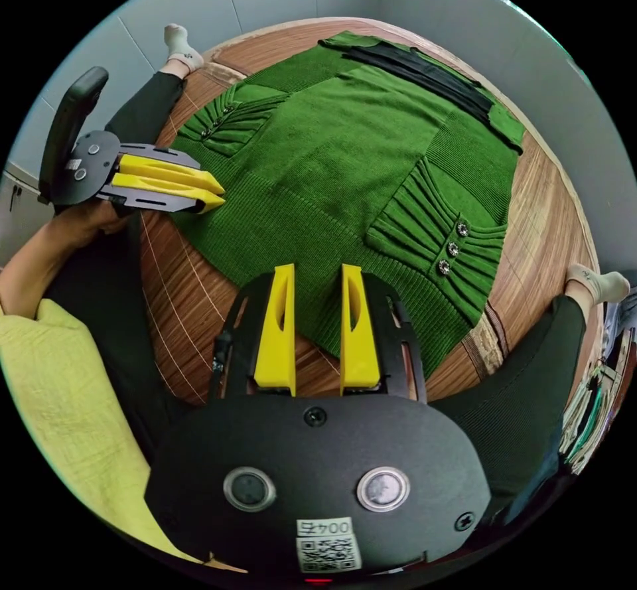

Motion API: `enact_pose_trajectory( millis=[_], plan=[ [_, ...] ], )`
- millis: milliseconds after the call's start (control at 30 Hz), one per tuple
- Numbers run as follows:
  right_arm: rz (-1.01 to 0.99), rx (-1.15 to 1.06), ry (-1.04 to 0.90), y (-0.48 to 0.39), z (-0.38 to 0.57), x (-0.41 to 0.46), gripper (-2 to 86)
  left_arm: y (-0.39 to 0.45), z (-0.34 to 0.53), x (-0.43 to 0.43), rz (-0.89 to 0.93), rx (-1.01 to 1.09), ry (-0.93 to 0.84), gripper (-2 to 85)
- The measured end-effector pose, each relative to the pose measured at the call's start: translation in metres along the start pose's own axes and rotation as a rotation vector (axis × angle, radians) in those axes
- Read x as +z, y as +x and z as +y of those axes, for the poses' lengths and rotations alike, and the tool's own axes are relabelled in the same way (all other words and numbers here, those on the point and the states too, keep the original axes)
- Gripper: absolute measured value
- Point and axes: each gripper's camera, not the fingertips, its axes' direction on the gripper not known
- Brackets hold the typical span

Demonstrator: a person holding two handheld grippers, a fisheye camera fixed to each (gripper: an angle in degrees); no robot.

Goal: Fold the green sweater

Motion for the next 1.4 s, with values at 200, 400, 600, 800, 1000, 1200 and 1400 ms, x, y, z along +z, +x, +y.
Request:
enact_pose_trajectory(
  millis=[200, 400, 600, 800, 1000, 1200, 1400],
  plan=[
    [-0.124, 0.033, 0.097, 0.017, 0.022, -0.016, 12.2, -0.014, -0.007, -0.007, 0.119, -0.072, 0.033, 6.8],
    [-0.185, 0.059, 0.172, 0.026, 0.033, -0.021, 11.5, -0.039, -0.054, -0.032, 0.029, -0.107, 0.193, 7.3],
    [-0.194, 0.027, 0.121, 0.024, 0.033, -0.008, 11.3, -0.083, -0.147, -0.016, -0.07, -0.14, 0.191, 7.4],
    [-0.217, 0.05, 0.099, 0.035, 0.037, -0.001, 9.9, -0.115, -0.21, 0.022, -0.159, -0.175, 0.096, 8.0],
    [-0.259, 0.084, 0.102, 0.05, 0.042, 0.003, 8.8, -0.133, -0.211, 0.046, -0.107, -0.222, 0.079, 8.3],
    [-0.253, 0.085, 0.103, 0.054, 0.045, 0.005, 8.9, -0.123, -0.223, 0.017, -0.06, -0.196, 0.19, 8.3],
    [-0.273, 0.097, 0.104, 0.062, 0.048, 0.007, 8.6, -0.107, -0.254, 0.051, -0.089, -0.14, 0.07, 8.0]
  ],
)
